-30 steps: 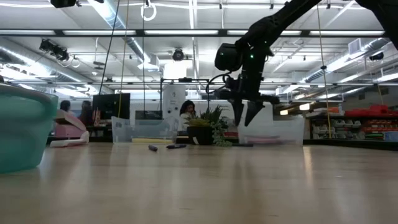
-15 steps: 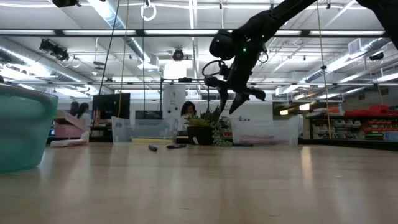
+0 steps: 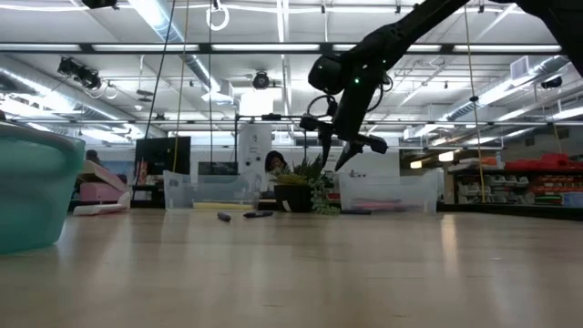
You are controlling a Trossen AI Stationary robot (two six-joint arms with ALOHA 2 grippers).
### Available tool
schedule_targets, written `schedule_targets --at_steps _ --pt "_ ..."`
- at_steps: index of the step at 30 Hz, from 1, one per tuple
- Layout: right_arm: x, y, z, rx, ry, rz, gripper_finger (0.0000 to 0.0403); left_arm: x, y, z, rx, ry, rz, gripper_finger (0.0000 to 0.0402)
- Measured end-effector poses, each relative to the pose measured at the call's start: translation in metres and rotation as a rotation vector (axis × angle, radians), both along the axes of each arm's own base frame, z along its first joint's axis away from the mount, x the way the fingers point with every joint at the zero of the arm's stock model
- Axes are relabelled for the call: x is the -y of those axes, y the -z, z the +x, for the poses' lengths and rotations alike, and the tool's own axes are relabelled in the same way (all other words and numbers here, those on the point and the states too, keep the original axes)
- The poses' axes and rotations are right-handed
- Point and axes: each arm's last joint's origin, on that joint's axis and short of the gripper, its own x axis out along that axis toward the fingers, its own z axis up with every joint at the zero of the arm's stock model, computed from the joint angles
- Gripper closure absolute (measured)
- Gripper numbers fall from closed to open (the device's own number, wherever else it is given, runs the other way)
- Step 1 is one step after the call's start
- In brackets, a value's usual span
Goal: Sort crayons/erasers/pens/pencils in bins
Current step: Put the blue crayon into the right transparent bin
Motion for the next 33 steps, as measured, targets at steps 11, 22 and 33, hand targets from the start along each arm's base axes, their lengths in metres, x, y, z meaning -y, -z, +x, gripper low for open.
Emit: schedule_targets --at_steps 11,22,33 --pt "0.006 0.009 -0.010 -0.108 -0.097 0.068 0.0270 -0.001 0.002 0.007 -0.015 -0.018 -0.026 0.0376" --pt "-0.002 0.001 -0.041 -0.357 -0.317 0.181 0.0270 -0.005 0.007 0.029 -0.033 -0.058 -0.052 0.0374" --pt "0.013 -0.030 -0.045 -0.221 -0.542 0.003 0.0270 -0.009 0.012 0.053 -0.058 -0.037 -0.019 0.0370"
